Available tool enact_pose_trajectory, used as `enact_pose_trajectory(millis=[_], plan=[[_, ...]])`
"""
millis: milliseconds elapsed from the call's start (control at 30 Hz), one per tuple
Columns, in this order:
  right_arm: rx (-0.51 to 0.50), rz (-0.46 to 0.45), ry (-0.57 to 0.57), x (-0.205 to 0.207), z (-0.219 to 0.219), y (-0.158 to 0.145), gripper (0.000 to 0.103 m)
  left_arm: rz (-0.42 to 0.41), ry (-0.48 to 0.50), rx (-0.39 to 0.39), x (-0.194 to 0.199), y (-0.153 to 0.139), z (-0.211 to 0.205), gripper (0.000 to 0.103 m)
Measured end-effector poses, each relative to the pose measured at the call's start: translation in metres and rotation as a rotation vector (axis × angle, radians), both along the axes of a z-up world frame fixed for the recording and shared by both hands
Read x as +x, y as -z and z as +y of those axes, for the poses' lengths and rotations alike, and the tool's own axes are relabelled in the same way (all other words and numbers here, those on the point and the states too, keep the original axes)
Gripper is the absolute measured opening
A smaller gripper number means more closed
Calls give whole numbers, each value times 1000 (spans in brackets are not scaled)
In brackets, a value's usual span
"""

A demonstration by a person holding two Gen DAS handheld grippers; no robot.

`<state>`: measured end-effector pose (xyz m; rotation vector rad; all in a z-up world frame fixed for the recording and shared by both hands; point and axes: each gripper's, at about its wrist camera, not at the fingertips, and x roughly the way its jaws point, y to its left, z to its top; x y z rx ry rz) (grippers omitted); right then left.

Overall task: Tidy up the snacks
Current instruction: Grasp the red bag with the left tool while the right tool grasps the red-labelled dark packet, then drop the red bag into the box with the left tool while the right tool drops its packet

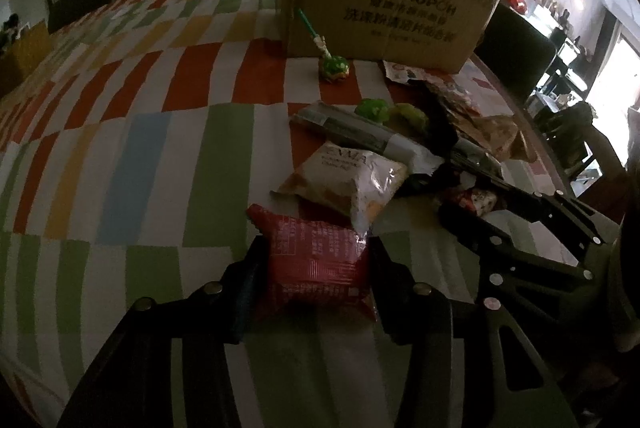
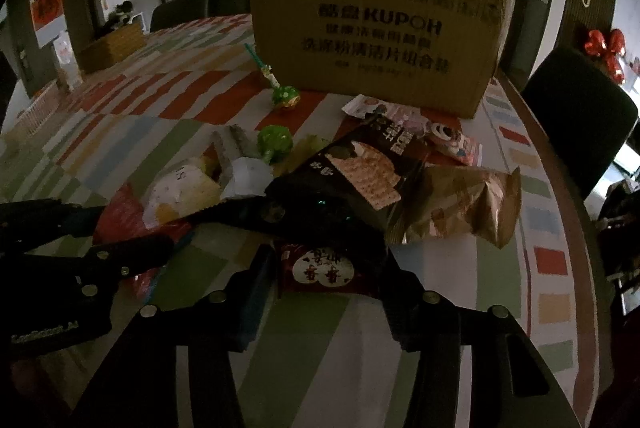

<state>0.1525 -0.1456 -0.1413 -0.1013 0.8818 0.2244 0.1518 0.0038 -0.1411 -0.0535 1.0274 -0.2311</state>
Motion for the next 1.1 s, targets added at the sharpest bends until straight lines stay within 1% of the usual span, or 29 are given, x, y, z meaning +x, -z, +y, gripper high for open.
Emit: enact_pose_trajectory(millis=[100,300,633,867,967,1100], plan=[[8,-5,0,-5,0,-5,51,-6,2,-9,-5,-5,0,48],[36,-24,-3,-19,-2,-20,51,-44,9,-11,-18,-20,-3,48],[49,-106,0,-40,-7,-51,52,-145,12,3,-34,-54,-6,48],[71,-159,12,-41,-15,-72,52,-232,22,-1,-31,-82,-12,48],[71,-185,12,-38,-18,-81,52,-277,33,15,-27,-94,-17,48],[86,-218,15,-32,-22,-94,52,-322,45,-1,-19,-110,-22,48]])
